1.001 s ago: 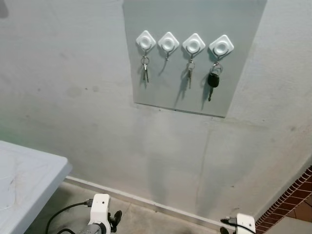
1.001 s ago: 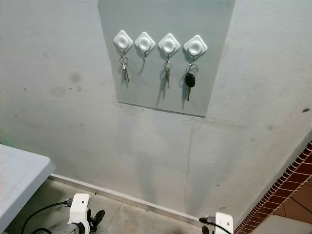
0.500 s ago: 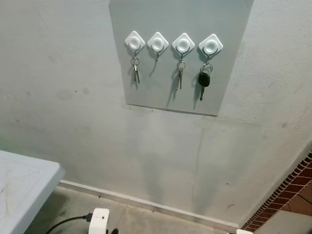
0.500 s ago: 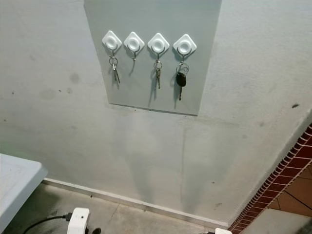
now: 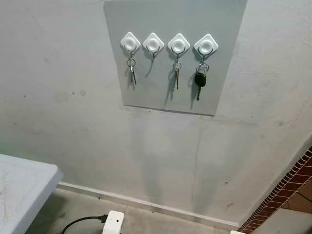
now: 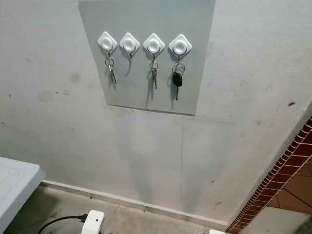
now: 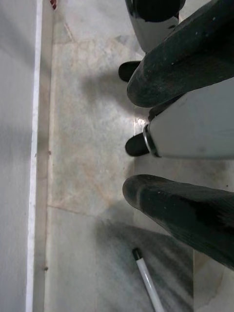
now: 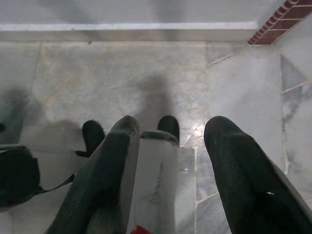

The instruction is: Hang keys on a hook

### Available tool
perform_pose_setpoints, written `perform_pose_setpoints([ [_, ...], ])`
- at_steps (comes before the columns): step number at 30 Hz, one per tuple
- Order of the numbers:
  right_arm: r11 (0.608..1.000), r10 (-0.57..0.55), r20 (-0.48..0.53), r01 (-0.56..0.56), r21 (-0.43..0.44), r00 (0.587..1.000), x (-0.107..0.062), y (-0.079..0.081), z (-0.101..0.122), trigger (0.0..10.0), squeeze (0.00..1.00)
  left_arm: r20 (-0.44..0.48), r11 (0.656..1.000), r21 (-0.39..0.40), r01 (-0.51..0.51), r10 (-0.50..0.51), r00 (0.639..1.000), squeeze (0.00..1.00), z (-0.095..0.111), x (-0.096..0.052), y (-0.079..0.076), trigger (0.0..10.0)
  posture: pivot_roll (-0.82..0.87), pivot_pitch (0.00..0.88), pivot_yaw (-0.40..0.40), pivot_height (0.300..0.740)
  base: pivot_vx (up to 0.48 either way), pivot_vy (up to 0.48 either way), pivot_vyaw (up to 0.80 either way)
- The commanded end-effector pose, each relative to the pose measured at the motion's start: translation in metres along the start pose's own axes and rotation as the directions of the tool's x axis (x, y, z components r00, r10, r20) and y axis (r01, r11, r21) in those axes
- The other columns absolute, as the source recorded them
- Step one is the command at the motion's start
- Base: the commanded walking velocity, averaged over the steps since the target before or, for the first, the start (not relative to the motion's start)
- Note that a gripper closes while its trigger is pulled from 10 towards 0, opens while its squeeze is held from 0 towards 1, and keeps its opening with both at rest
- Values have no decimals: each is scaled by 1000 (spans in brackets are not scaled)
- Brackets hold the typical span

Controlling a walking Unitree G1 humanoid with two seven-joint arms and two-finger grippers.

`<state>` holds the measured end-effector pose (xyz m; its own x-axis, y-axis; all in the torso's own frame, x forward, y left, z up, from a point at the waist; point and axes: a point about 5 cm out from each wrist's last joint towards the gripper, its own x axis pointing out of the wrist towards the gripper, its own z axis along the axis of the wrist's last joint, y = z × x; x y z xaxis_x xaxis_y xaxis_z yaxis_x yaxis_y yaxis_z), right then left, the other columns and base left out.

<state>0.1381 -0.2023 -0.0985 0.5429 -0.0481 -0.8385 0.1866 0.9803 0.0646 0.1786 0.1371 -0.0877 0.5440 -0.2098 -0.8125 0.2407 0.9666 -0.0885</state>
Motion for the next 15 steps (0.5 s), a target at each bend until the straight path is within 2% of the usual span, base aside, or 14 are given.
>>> perform_pose_setpoints([
  [1,1000,17,-26,-16,6,1000,0,5,-5,10000,0,-22,1000,3,-4,4,1000,0,-3,-1,4,10000,-26,0,90,736,0,0,0],
  [5,1000,22,-30,-22,3,999,0,7,-6,10000,0,-41,1000,-29,-2,1,999,0,-10,-3,6,10000,-17,0,87,736,0,0,0],
  [15,999,33,-36,-33,7,999,1,8,-4,10000,0,-59,1000,-25,-16,15,998,0,-17,-5,9,10000,0,0,81,736,0,0,0],
])
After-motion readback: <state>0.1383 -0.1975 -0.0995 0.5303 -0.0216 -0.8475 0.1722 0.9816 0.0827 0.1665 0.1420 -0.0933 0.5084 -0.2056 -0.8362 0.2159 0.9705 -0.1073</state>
